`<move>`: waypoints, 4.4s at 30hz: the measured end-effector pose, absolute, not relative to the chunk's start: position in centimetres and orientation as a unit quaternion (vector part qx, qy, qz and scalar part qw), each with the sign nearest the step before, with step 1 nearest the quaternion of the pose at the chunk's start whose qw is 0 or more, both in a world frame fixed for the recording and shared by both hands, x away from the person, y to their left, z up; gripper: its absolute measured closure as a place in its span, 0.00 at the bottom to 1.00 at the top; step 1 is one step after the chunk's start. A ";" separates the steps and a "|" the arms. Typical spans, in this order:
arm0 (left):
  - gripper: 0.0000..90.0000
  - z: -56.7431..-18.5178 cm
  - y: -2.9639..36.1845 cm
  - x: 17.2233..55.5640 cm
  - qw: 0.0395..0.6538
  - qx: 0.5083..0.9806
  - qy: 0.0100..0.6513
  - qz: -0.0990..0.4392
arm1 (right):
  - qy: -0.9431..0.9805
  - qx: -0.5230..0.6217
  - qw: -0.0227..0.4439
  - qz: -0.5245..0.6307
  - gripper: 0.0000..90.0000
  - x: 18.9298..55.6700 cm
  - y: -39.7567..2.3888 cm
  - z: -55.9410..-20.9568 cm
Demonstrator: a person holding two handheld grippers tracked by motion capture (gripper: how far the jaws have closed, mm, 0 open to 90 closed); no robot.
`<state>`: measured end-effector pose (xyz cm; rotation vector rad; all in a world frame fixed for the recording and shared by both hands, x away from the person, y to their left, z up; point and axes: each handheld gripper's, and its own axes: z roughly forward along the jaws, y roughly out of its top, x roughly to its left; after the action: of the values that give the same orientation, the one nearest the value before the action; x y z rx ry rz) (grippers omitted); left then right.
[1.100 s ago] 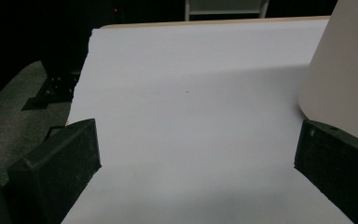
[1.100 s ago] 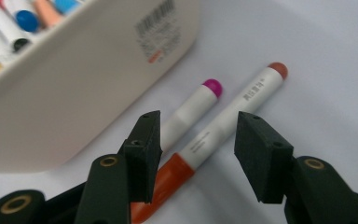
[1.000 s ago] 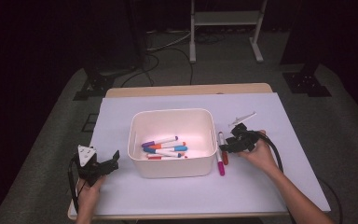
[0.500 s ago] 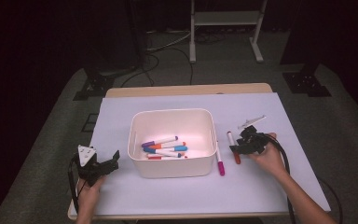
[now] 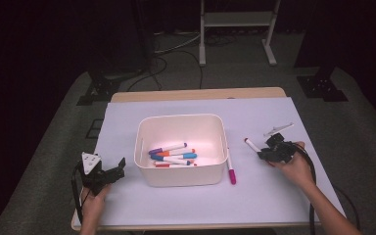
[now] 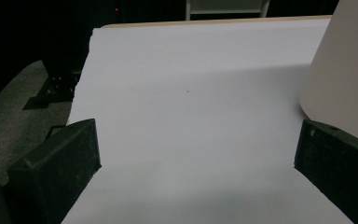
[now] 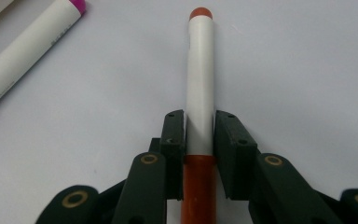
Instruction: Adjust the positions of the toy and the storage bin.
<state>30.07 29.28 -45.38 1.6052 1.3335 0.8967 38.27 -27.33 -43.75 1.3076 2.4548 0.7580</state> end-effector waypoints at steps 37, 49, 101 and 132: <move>0.00 -45.4 29.3 30.1 0.421 0.640 0.534 0.358 | 0.842 0.349 0.062 0.407 0.84 32.1 -25.5 -30.3; 0.00 -45.4 29.3 30.1 0.423 0.641 0.532 0.357 | 0.869 0.251 0.026 0.425 0.84 32.9 -17.6 -26.3; 0.00 -45.4 29.3 30.1 0.424 0.640 0.533 0.355 | 0.947 0.119 -0.041 0.297 0.76 37.9 -0.7 -34.7; 0.00 -45.4 29.2 30.0 0.420 0.644 0.530 0.358 | 0.885 0.241 0.047 0.395 0.60 35.8 -17.6 -27.6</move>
<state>30.02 29.24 -45.35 1.6135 1.3276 0.8971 35.77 -17.57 -27.55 0.7355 2.7023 1.2040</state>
